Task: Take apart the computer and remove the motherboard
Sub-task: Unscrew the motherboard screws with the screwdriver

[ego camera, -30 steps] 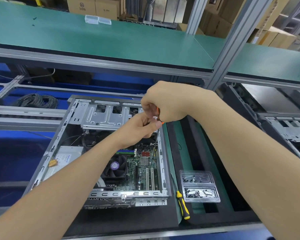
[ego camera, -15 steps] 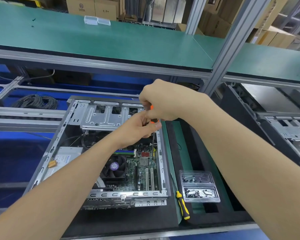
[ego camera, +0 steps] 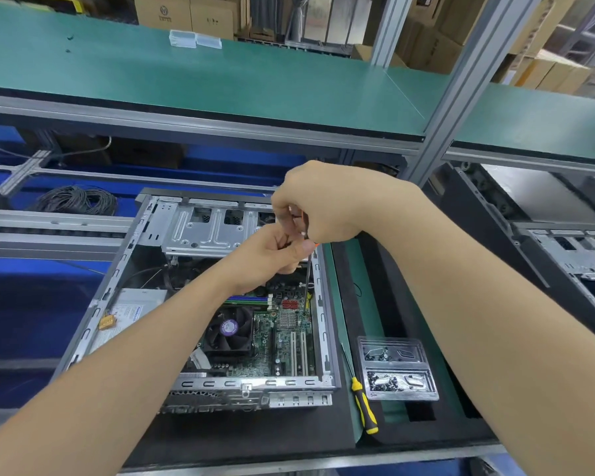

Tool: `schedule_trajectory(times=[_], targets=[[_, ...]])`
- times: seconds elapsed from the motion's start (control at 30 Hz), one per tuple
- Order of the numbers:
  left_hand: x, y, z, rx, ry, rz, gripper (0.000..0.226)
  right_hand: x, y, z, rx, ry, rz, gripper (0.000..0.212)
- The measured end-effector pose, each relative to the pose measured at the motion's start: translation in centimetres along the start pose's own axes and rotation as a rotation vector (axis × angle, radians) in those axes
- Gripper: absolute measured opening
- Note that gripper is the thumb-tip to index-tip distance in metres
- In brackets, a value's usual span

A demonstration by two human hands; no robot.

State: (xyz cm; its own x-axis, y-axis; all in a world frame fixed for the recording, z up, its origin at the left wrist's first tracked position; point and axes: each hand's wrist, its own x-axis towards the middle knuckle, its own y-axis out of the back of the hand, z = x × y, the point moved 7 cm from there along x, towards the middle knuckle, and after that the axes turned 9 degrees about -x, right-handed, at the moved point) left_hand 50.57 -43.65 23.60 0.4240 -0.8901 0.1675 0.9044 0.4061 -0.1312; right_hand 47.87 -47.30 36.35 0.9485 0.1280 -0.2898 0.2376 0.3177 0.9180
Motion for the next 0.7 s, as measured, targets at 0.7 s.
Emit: schedule_trajectory(times=[0.7], targets=[[0.4,-0.4,-0.1,-0.079,0.001,0.056,0.023,0.3,-0.5,1.8,0.090,-0.114,-0.003,0.026]])
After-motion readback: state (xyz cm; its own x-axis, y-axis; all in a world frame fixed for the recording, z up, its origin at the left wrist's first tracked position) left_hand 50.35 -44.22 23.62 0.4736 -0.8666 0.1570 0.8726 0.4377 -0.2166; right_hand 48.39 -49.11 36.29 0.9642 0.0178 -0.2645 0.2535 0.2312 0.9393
